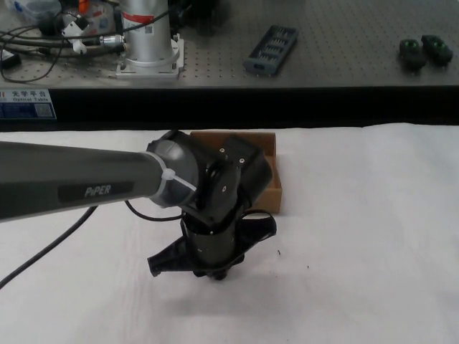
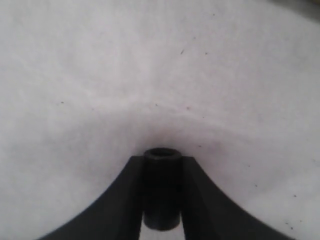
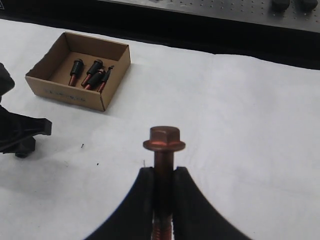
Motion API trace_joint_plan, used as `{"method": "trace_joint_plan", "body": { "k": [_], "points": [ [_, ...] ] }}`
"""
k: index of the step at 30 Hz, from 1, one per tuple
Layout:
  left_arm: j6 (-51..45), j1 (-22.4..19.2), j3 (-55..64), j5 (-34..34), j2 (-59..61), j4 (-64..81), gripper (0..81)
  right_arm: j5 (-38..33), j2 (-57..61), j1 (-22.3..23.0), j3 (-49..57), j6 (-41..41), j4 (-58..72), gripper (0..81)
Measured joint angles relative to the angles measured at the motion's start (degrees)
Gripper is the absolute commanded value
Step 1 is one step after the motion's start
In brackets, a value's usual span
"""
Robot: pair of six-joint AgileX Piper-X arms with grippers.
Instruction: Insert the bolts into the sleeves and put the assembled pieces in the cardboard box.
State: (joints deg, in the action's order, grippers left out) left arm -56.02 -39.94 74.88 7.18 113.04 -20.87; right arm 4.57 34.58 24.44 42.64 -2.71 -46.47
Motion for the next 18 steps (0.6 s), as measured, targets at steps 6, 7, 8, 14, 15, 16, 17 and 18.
{"method": "trace_joint_plan", "body": {
  "k": [6, 7, 8, 14, 15, 16, 17, 18],
  "points": [
    [2.3, 0.0, 0.0, -1.4, -0.4, 0.1, 8.3, 0.0, 0.0, 0.0, 0.0, -0.2, 0.0, 3.6],
    [4.3, 0.0, 0.0, -1.4, -0.7, 0.1, 8.3, 0.0, 0.0, 0.0, 0.0, -0.4, 0.0, 3.6],
    [6.6, 0.0, 0.0, -1.2, -1.1, 0.1, 8.3, 0.0, 0.0, 0.0, 0.0, -0.8, 0.0, 3.6],
    [14.5, 0.0, 0.0, 1.1, -4.4, -0.3, 1.4, -0.8, 0.0, 0.0, 0.0, -2.5, 0.3, 3.6],
    [16.3, 0.0, 0.0, 2.0, -5.6, -0.4, 0.8, -0.8, 0.0, 0.0, 0.0, -2.5, 0.3, 3.6],
    [17.6, 0.0, 0.0, 2.8, -6.7, -0.4, 0.6, -0.9, 0.0, 0.0, 0.0, -2.5, 0.6, 3.6],
    [19.4, 0.0, 0.0, 3.5, -7.9, -0.4, 0.6, -1.1, 0.0, 0.0, 0.0, -2.6, 1.0, 3.6],
    [21.3, 0.0, 0.0, 4.1, -9.0, -0.4, 0.6, -1.5, 0.0, 0.0, 0.0, -2.6, 1.4, 3.6]
  ]
}}
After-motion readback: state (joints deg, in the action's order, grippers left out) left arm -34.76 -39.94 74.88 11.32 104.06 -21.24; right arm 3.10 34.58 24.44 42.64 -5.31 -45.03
